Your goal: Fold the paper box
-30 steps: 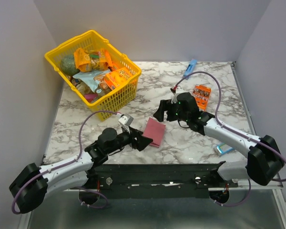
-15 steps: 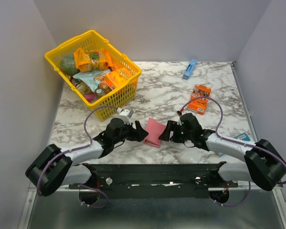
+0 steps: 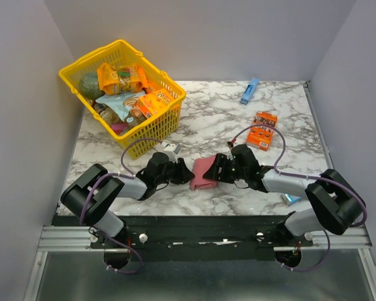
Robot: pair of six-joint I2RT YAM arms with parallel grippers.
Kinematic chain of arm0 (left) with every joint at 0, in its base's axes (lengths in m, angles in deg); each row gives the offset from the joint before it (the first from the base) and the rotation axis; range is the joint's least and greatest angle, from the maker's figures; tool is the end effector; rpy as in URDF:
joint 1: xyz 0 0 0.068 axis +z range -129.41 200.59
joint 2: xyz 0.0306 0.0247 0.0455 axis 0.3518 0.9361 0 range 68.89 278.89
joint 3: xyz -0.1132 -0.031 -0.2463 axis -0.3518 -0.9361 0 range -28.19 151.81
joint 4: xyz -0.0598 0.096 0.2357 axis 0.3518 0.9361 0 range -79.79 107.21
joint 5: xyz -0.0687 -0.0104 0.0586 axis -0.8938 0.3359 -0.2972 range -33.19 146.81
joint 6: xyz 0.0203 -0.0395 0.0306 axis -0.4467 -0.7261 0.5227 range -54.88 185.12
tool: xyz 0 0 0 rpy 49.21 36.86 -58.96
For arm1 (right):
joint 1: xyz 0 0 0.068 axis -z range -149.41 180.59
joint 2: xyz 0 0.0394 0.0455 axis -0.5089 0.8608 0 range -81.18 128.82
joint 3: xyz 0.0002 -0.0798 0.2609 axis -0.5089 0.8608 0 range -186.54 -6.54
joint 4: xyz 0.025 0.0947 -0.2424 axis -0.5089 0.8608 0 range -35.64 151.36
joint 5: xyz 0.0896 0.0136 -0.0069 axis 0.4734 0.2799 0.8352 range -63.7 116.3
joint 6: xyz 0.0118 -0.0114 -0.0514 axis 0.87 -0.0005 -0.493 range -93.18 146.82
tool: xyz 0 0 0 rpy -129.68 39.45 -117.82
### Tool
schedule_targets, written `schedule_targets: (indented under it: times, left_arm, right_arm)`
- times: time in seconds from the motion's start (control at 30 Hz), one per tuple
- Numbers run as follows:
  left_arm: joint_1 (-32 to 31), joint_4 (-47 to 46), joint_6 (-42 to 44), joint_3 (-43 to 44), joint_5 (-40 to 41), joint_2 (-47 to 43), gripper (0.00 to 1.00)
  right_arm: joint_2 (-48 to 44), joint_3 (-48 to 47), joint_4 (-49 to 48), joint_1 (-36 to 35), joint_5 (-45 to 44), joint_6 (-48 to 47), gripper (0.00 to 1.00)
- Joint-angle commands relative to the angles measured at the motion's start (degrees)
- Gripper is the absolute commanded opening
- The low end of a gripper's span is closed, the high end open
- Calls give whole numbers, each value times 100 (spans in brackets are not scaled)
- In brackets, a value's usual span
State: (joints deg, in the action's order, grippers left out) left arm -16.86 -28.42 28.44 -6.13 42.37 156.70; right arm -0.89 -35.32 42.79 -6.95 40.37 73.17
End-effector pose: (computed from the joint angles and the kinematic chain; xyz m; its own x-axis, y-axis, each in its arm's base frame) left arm 0.2023 -0.1663 0.1292 -0.7473 -0.1562 -0.6459 0.3974 0.6739 -0.6228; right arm 0.1995 0.1642 0.1496 -0.8859 0.2044 -0.4164 -0.1416 0.7356 0.6625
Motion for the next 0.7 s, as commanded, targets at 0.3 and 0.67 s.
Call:
schedule_targets:
  times: [0.3, 0.67]
  left_arm:
    - [-456, -647, -480, -800, -218, -395, 67]
    - [-307, 2330, 258, -607, 863, -2970, 84]
  right_arm:
    - [1182, -1692, 428, 115, 16, -1198, 61]
    - [1015, -1912, 1140, 150, 623, -2112, 77]
